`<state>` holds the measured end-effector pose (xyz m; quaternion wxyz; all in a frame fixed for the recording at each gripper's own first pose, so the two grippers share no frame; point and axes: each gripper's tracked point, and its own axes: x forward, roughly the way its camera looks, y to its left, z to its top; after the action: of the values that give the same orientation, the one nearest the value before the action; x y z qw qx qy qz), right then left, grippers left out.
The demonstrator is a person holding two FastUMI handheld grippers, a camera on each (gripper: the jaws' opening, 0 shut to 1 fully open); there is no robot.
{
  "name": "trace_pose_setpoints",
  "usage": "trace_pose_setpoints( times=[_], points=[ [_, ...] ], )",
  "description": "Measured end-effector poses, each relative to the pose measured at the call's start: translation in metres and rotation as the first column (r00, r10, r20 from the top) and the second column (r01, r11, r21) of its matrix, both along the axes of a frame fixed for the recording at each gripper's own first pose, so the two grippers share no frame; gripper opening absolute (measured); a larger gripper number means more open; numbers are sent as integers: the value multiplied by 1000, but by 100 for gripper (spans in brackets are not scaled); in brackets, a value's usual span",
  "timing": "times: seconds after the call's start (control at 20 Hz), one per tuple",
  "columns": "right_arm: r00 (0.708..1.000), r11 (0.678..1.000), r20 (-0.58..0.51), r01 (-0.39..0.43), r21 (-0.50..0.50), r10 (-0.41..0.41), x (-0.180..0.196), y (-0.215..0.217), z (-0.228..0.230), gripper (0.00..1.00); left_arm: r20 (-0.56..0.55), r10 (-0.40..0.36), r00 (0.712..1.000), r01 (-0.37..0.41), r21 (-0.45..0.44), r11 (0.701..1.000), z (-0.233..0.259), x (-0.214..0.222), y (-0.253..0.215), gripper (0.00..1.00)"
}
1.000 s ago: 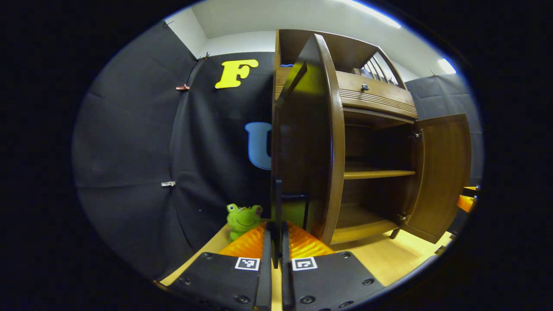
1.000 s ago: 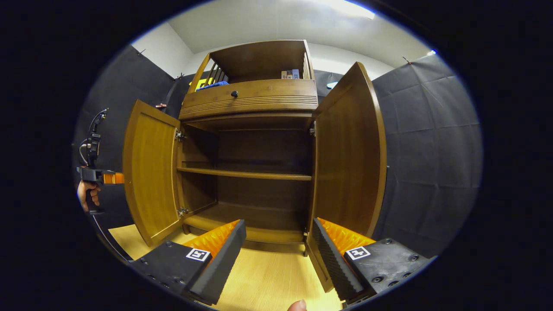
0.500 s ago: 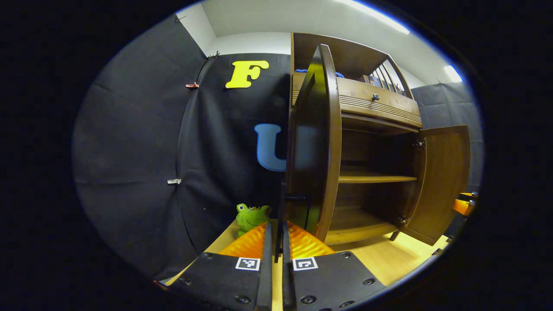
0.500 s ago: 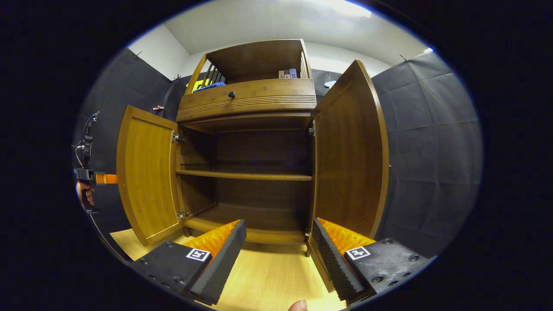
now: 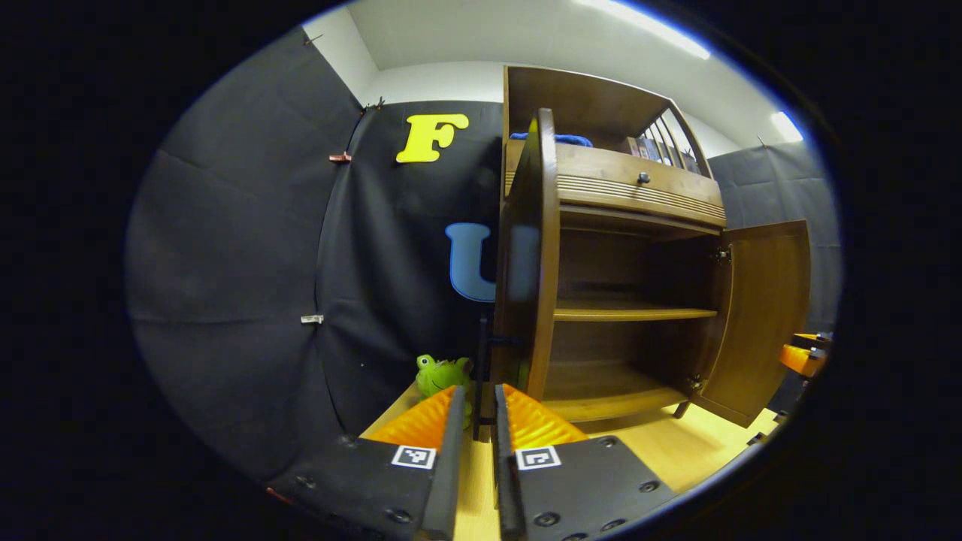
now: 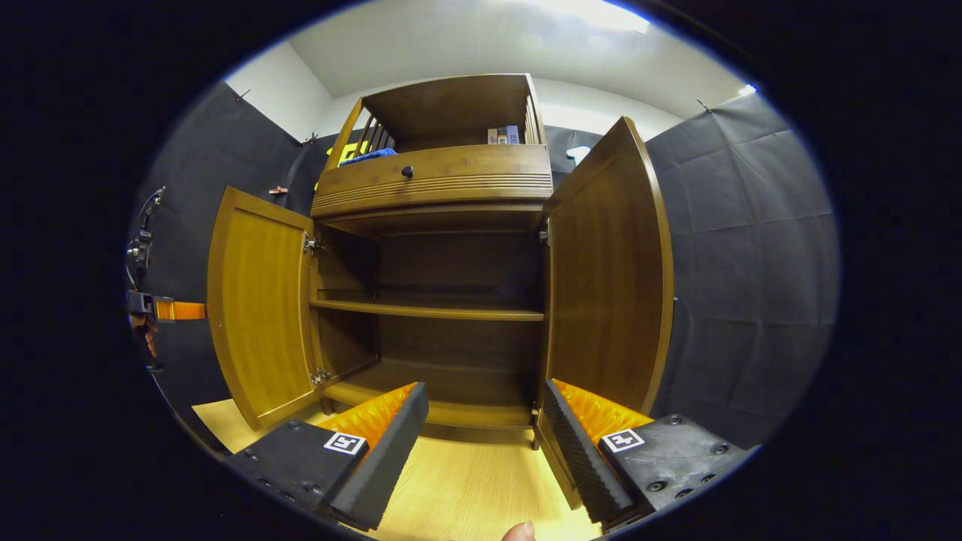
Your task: Open the right door of the double-door shoe cabinet with the right hand, and open the left door with the left hand.
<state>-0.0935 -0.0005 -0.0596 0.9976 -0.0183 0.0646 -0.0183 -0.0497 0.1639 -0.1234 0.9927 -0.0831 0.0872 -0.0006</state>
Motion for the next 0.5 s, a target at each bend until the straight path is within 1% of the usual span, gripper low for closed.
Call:
trace_pose_setpoints(
  times=[0.05,0.1,0.3,0.4,0.5],
  points=[
    [1000,1000,1,-1,0,1,-1,1,1,98,8,-1,1000,1,14,1000,3,-5,-4,37],
    [1000,1000,4,-2,-1,2,-2,2,2,96,18,-12,1000,11,24,1000,8,-12,-11,49],
    [1000,1000,15,-11,-2,11,-6,7,7,96,34,-35,999,33,61,998,15,-29,-38,98],
    [1000,1000,17,-17,0,16,-7,11,9,96,49,-41,998,37,81,996,19,-34,-55,97],
    [1000,1000,14,-28,2,28,-7,16,10,96,61,-50,997,45,82,996,22,-38,-73,98]
  ],
)
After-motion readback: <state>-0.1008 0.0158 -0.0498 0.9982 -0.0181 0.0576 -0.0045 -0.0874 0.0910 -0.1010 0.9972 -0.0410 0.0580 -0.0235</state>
